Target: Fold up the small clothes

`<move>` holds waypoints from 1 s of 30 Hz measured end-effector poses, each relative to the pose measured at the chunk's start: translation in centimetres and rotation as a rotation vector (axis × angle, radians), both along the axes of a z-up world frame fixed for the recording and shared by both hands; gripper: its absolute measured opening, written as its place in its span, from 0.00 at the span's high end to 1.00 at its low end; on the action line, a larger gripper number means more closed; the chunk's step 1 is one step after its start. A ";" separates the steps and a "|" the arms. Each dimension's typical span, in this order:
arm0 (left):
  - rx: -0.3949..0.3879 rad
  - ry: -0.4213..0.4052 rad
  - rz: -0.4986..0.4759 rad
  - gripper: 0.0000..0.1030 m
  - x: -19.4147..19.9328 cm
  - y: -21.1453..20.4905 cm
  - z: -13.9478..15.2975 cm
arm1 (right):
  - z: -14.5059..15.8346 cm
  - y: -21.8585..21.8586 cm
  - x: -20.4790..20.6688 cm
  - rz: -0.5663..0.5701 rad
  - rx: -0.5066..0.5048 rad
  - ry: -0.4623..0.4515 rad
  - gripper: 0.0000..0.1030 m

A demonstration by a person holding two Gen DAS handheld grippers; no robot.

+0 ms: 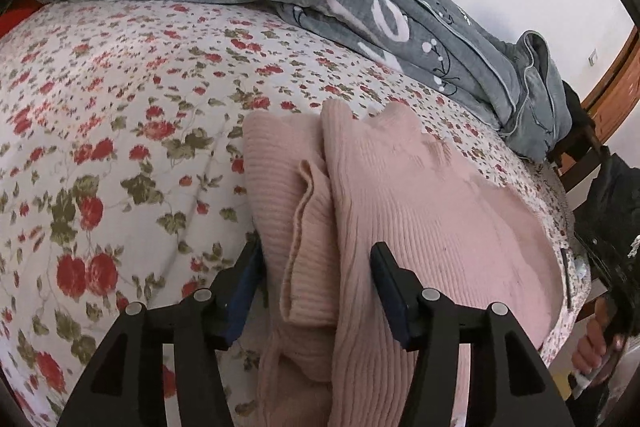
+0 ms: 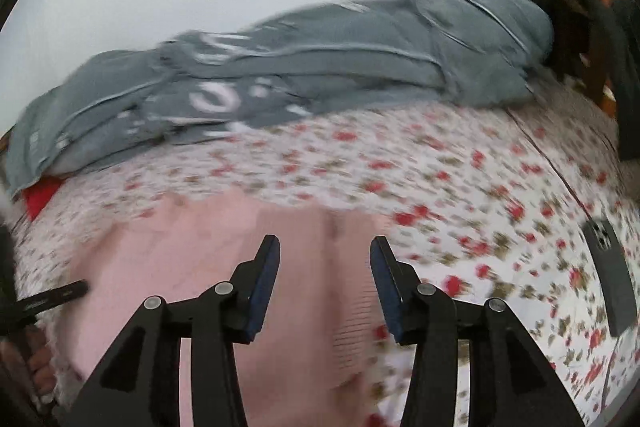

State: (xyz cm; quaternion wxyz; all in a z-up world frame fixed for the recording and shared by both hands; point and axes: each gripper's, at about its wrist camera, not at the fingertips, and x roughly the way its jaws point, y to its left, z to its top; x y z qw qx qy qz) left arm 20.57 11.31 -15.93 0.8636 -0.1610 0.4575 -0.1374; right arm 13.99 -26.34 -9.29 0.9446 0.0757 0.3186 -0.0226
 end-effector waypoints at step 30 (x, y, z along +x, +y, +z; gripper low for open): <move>-0.004 0.044 0.053 0.51 -0.2 -1.5 0.0 | -7.9 13.3 -8.7 0.307 -0.168 0.181 0.55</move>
